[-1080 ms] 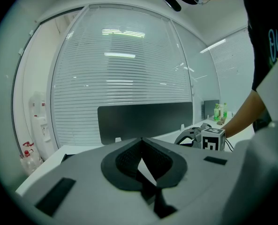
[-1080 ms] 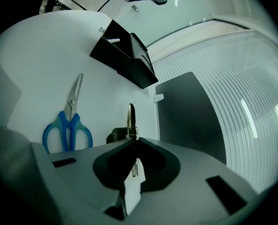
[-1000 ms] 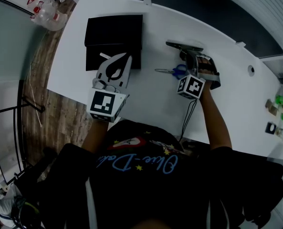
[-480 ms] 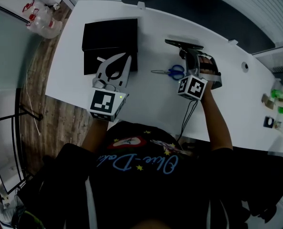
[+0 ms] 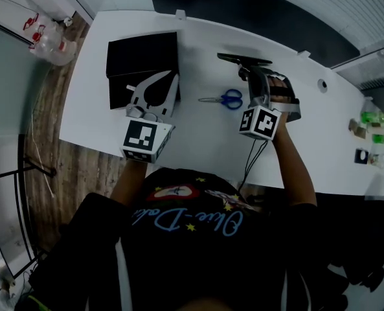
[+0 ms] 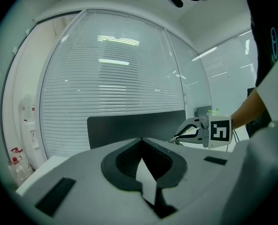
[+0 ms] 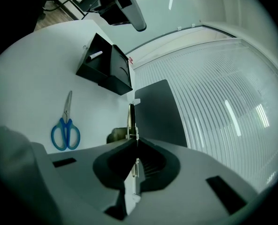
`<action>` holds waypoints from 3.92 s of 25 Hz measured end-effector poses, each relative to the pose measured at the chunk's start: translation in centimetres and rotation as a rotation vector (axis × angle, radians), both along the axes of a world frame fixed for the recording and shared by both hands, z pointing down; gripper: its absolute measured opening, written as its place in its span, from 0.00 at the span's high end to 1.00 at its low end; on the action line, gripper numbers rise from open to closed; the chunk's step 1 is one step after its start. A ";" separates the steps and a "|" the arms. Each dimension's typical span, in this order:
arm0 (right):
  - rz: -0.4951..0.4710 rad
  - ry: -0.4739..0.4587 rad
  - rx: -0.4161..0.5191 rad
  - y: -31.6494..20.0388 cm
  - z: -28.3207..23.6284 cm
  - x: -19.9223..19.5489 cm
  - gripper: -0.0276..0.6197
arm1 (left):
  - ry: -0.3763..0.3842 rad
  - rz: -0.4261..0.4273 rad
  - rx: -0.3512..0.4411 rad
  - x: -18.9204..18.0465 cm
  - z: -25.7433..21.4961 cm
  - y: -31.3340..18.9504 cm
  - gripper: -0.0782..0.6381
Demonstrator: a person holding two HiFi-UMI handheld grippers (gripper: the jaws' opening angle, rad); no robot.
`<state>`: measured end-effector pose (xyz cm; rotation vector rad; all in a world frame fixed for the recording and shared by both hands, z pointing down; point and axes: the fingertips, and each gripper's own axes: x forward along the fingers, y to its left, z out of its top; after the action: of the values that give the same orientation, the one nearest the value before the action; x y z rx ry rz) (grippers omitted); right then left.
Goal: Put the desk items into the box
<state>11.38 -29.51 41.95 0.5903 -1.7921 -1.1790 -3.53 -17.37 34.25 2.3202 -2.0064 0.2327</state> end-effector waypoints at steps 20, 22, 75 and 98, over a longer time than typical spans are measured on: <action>0.002 -0.052 0.060 2.5 -5.0 1.4 0.93 | -0.003 0.052 0.051 1.8 -1.8 -0.1 0.88; -0.001 -0.055 0.069 2.6 -5.4 1.5 0.93 | -0.009 0.057 0.049 2.1 -2.0 0.0 0.88; -0.292 -0.168 0.011 9.6 -5.6 -6.4 0.93 | -0.085 -0.234 0.062 -4.1 -2.3 7.9 0.88; -0.351 -0.126 -0.050 16.0 -3.0 -16.1 0.93 | -0.068 -0.239 0.046 -12.5 -1.4 11.8 0.88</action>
<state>-4.76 -13.55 38.92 0.3339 -2.0857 -1.3491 -16.03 -5.54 32.88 2.0963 -2.3197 0.2562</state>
